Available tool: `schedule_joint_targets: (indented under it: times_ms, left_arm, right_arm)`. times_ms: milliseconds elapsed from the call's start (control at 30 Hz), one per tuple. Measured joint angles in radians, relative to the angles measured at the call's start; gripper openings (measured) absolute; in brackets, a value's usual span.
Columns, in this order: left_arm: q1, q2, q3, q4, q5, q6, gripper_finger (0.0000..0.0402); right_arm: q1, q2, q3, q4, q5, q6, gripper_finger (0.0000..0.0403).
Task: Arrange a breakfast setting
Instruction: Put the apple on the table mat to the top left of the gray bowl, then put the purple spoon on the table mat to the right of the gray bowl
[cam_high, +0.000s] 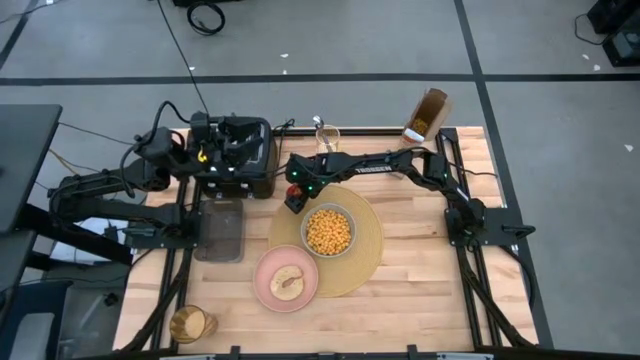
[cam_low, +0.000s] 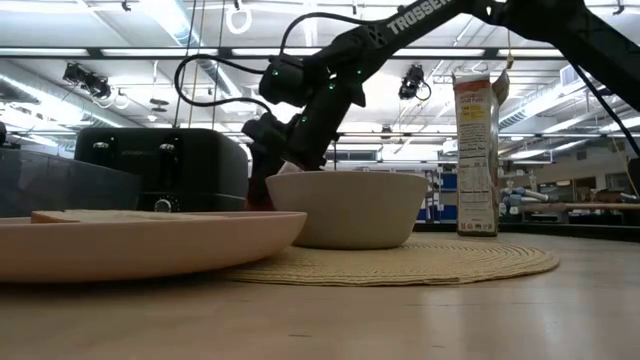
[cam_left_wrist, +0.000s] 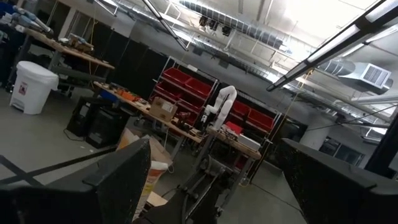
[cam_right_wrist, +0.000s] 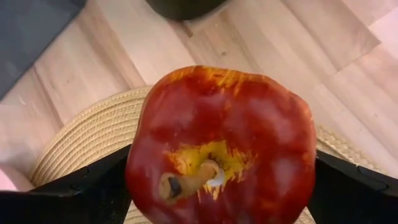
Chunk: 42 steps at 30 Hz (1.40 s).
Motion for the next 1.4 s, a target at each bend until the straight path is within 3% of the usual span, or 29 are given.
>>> schedule_joint_targets:
  times_ms: [667,1133,1200,1400]
  left_arm:
    - [0.0,0.0,0.001,-0.035,0.0,0.0,0.0357]
    - [-0.021,0.0,0.001,-0.04,0.0,0.0,0.0357]
    - [-0.029,0.0,0.001,-0.041,0.0,0.001,0.0357]
    - [-0.048,0.0,0.001,-0.04,0.0,0.0,0.0357]
  right_arm:
    - [-0.009,-0.06,-0.001,-0.064,-0.003,0.0,0.0395]
    - [-0.052,-0.283,-0.001,-0.175,0.003,-0.085,0.0395]
    - [-0.077,-0.335,-0.001,-0.172,0.039,-0.106,0.0394]
    - [-0.179,-0.424,0.0,-0.166,0.284,-0.171,0.0362]
